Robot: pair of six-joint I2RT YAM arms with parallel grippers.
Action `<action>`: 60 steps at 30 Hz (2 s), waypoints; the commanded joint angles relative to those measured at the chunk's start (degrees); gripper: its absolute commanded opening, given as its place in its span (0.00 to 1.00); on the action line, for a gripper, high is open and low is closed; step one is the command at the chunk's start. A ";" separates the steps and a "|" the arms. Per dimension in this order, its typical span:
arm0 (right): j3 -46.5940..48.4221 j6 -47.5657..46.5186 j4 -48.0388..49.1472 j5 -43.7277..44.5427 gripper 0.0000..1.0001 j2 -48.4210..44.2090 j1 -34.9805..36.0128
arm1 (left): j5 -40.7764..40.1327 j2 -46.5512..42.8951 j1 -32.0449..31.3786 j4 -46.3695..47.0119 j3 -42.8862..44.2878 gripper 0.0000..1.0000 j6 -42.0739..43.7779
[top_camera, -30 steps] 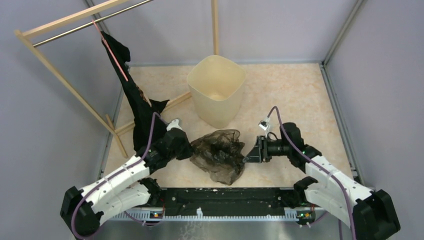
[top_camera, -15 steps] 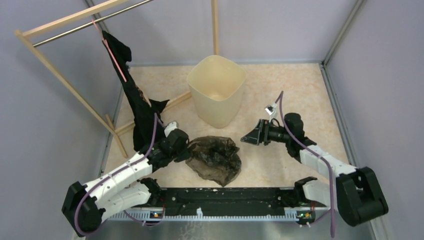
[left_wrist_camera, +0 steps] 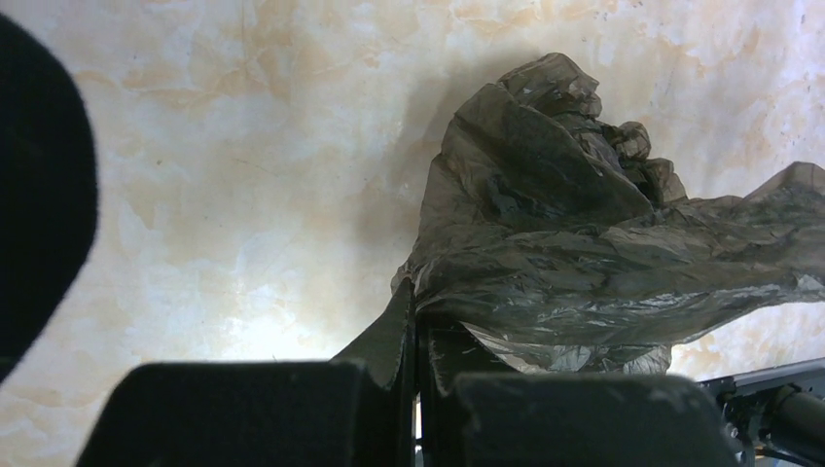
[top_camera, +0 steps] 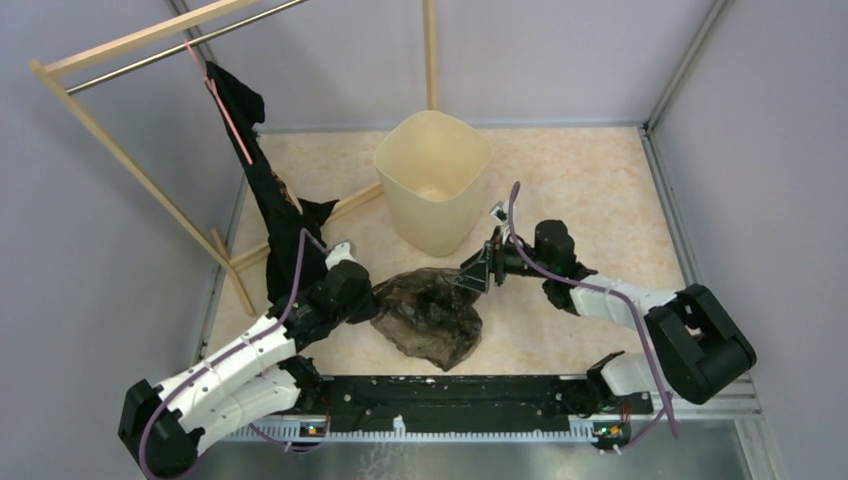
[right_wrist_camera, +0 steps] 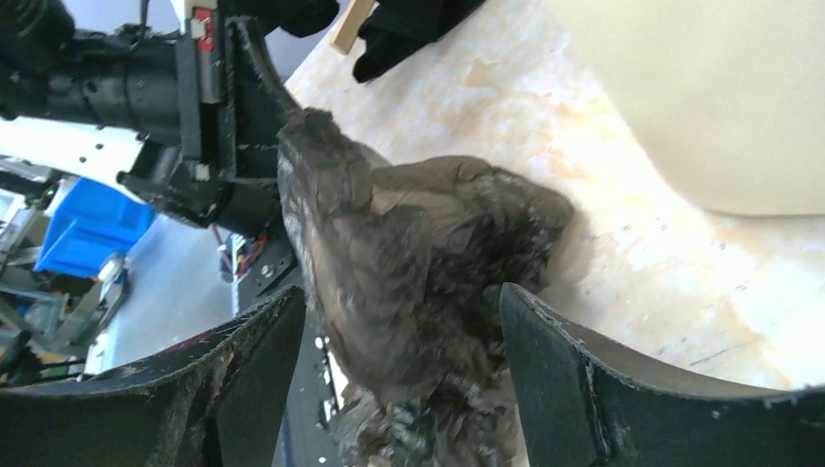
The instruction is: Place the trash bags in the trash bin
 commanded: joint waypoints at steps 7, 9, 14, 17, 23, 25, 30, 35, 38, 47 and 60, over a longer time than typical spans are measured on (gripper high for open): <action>4.42 -2.70 -0.54 1.73 0.49 1.44 2.85 | 8.07 0.07 0.01 7.95 2.82 0.00 10.72; 3.28 -1.33 -0.96 2.25 0.33 0.85 3.78 | 11.47 0.57 0.03 9.59 4.50 0.00 12.23; -1.11 5.42 -15.13 23.53 0.00 -12.46 3.67 | 15.71 1.20 0.01 9.90 8.06 0.11 12.57; -3.55 14.45 -25.10 32.57 0.00 -21.71 3.18 | 14.64 -0.32 -0.06 9.58 6.64 0.66 9.16; -9.73 28.07 -29.17 36.91 0.00 -33.10 3.16 | 23.54 -1.23 -0.06 21.00 -4.43 0.98 -0.97; -10.21 29.21 -31.60 39.45 0.00 -35.74 3.11 | 27.62 -1.04 -0.40 28.08 -8.71 0.98 -4.41; -8.50 28.58 -34.61 40.63 0.00 -38.57 3.16 | 25.82 2.32 -5.85 40.20 -12.74 0.98 -9.14; -7.96 27.21 -35.53 39.07 0.00 -39.47 3.16 | 13.48 9.81 -11.07 36.55 -7.58 0.97 -8.34; -8.19 26.88 -35.81 37.94 0.00 -40.29 3.16 | 8.43 12.65 -11.31 39.03 -7.64 0.90 -9.22; -7.22 23.56 -42.87 39.33 0.00 -45.66 3.16 | 4.75 21.78 -11.22 38.36 -3.06 0.59 -8.90; 7.54 19.77 -75.52 64.56 0.00 -52.52 3.16 | -3.93 24.99 -21.13 24.32 14.04 0.00 -0.28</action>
